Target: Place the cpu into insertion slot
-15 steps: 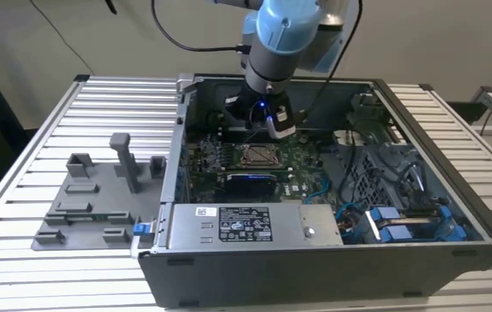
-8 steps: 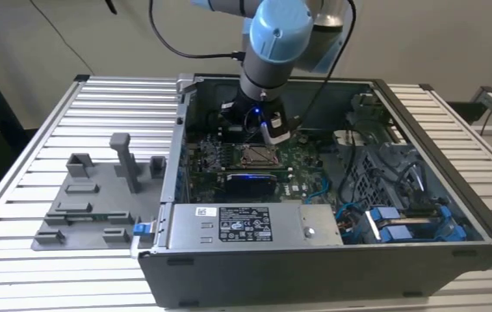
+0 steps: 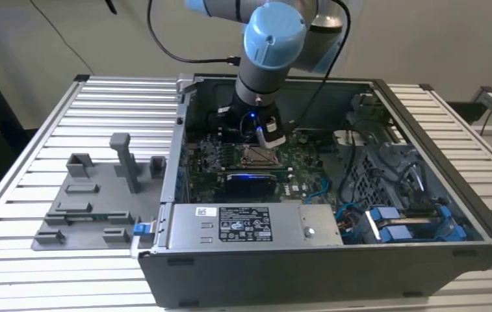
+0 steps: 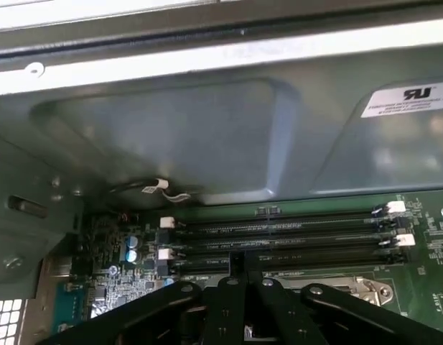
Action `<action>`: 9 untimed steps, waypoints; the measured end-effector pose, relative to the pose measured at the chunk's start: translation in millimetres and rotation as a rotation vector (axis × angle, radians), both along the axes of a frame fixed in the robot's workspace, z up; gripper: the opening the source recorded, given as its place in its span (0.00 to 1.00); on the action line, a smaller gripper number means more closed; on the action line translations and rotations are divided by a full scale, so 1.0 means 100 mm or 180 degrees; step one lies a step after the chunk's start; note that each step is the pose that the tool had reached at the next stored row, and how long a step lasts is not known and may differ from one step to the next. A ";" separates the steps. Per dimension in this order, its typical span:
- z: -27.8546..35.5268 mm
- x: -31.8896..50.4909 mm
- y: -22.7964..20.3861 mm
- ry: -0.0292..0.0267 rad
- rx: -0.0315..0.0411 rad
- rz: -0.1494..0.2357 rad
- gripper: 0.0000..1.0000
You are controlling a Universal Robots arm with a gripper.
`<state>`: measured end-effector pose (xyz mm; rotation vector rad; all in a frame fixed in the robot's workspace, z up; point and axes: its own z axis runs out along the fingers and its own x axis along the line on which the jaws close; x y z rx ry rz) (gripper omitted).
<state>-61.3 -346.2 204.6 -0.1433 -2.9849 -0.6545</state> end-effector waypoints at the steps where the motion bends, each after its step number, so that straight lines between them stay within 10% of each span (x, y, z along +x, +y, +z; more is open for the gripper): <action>1: -0.006 -0.001 -0.003 0.0000 -0.0013 -0.0002 0.11; 4: -0.017 -0.001 -0.004 0.0000 -0.0060 -0.0008 0.11; 9: -0.027 -0.002 -0.003 -0.0003 -0.0064 -0.0009 0.11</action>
